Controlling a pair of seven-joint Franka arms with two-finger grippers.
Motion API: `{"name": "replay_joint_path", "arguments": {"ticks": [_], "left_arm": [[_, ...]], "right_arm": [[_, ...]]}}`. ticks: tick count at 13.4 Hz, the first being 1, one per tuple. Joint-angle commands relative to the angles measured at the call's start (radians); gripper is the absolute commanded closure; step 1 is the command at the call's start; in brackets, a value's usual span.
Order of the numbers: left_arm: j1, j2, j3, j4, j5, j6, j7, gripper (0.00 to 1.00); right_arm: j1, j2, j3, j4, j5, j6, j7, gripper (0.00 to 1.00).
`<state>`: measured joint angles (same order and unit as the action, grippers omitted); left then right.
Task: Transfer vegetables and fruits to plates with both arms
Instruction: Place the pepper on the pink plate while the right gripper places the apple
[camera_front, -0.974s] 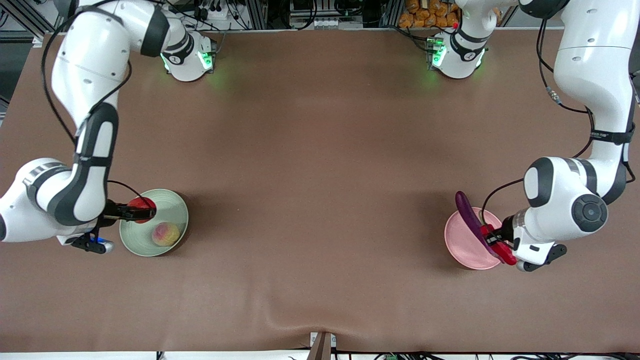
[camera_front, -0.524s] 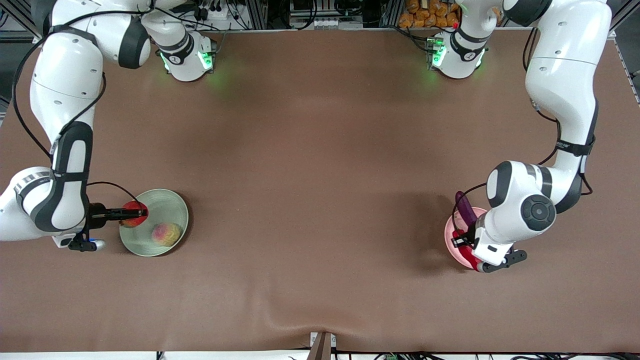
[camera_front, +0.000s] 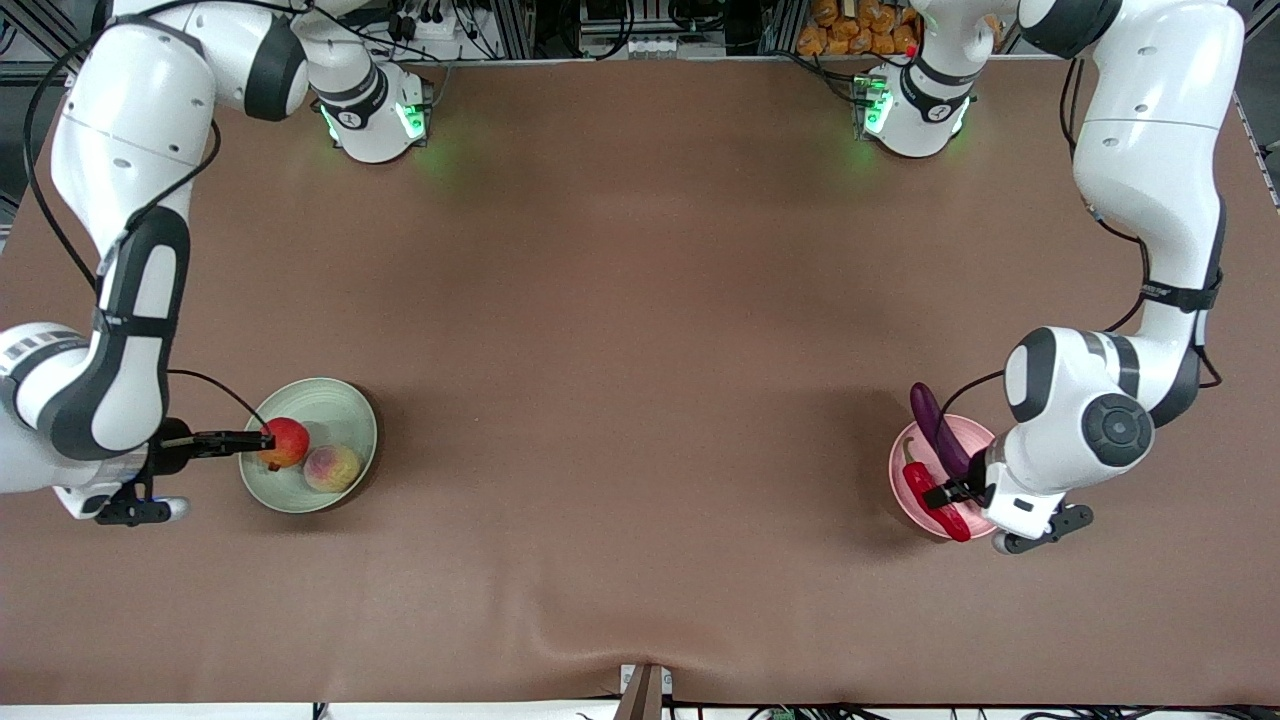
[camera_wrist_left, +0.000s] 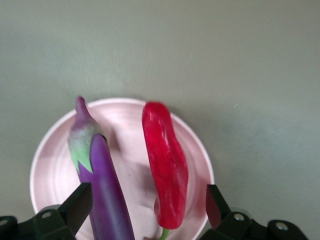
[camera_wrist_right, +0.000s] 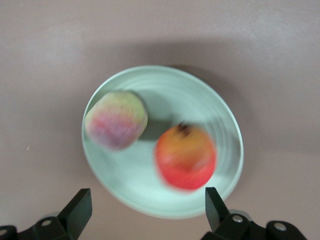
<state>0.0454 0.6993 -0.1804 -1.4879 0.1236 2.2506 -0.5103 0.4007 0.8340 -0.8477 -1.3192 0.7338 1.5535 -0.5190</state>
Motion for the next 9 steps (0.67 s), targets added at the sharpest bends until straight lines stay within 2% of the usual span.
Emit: {"name": "replay_joint_path", "arguments": {"ticks": [1,3,4,6,8,9], "left_arm": [[-0.016,-0.125,-0.013,-0.025,0.019,-0.037,-0.024,0.00],[0.002,-0.177,-0.021,-0.028,0.013,-0.063,-0.016,0.00],[0.005,-0.225,-0.021,-0.026,0.010,-0.119,-0.013,0.00],[0.007,-0.314,-0.021,-0.022,0.013,-0.158,-0.008,0.00],[0.008,-0.326,-0.016,-0.006,0.027,-0.157,0.001,0.00],[0.014,-0.342,-0.010,-0.006,0.027,-0.158,0.007,0.00]], "right_arm": [[0.172,-0.023,-0.219,-0.021,-0.013,-0.117,0.020,0.00],[0.298,-0.026,-0.350,-0.046,-0.013,-0.133,0.042,0.00],[0.316,-0.041,-0.372,-0.052,-0.014,-0.153,0.042,0.00],[0.278,-0.090,-0.363,-0.046,-0.025,-0.194,0.045,0.00],[0.242,-0.136,-0.318,-0.046,-0.063,-0.216,0.045,0.00],[0.225,-0.171,-0.277,-0.046,-0.104,-0.210,0.054,0.00]]}}
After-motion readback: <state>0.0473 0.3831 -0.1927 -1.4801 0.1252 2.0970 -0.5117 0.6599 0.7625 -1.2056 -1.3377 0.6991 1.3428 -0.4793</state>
